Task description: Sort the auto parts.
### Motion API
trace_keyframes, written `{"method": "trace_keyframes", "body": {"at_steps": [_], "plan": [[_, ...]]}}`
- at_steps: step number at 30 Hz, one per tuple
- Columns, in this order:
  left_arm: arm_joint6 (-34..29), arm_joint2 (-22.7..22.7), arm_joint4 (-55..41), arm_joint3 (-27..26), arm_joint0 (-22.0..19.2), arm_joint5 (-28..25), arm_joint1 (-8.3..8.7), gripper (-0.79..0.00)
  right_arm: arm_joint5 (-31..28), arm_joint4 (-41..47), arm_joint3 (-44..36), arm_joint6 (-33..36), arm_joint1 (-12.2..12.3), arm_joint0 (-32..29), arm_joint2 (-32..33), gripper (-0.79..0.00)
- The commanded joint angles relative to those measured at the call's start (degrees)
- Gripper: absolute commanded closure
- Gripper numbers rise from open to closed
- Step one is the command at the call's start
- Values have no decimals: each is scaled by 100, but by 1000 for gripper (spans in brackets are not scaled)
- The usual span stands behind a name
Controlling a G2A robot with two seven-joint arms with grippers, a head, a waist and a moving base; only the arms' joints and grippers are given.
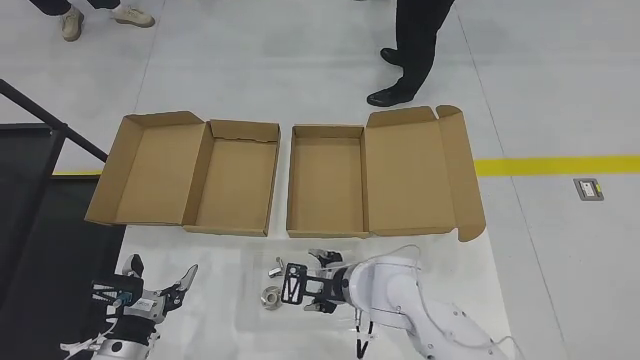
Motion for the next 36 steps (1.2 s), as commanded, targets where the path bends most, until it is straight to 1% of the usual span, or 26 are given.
{"method": "trace_keyframes", "body": {"at_steps": [1, 7, 17, 18, 20, 21, 22, 24, 25, 28, 30, 33, 36], "plan": [[0, 0, 0, 0, 0, 0, 0, -785, 142, -48, 157, 162, -23, 33, -45, -785], [0, 0, 0, 0, 0, 0, 0, -785, 356, -165, 554, 53, -83, 135, -112, -785], [0, 0, 0, 0, 0, 0, 0, -785, 447, -107, 1189, -211, -201, 351, -211, -785], [0, 0, 0, 0, 0, 0, 0, -785, 465, -102, 1235, -223, -214, 368, -223, -757], [0, 0, 0, 0, 0, 0, 0, -785, 500, -94, 1318, -235, -235, 398, -235, -653], [0, 0, 0, 0, 0, 0, 0, -785, 507, -85, 1356, -248, -245, 412, -237, -622], [0, 0, 0, 0, 0, 0, 0, -785, 506, -82, 1415, -245, -256, 429, -244, -613], [0, 0, 0, 0, 0, 0, 0, -785, 516, -88, 1478, -230, -271, 452, -256, -542], [0, 0, 0, 0, 0, 0, 0, -785, 526, -82, 1520, -242, -283, 463, -260, -403], [0, 0, 0, 0, 0, 0, 0, -785, 535, -81, 1587, -259, -298, 473, -252, -314], [0, 0, 0, 0, 0, 0, 0, -785, 544, -105, 1566, -250, -299, 464, -235, -206], [0, 0, 0, 0, 0, 0, 0, -785, 574, -179, 1367, -185, -284, 409, -184, -6], [0, 0, 0, 0, 0, 0, 0, -785, 506, -251, 880, -147, -238, 282, -85, 0]]}}
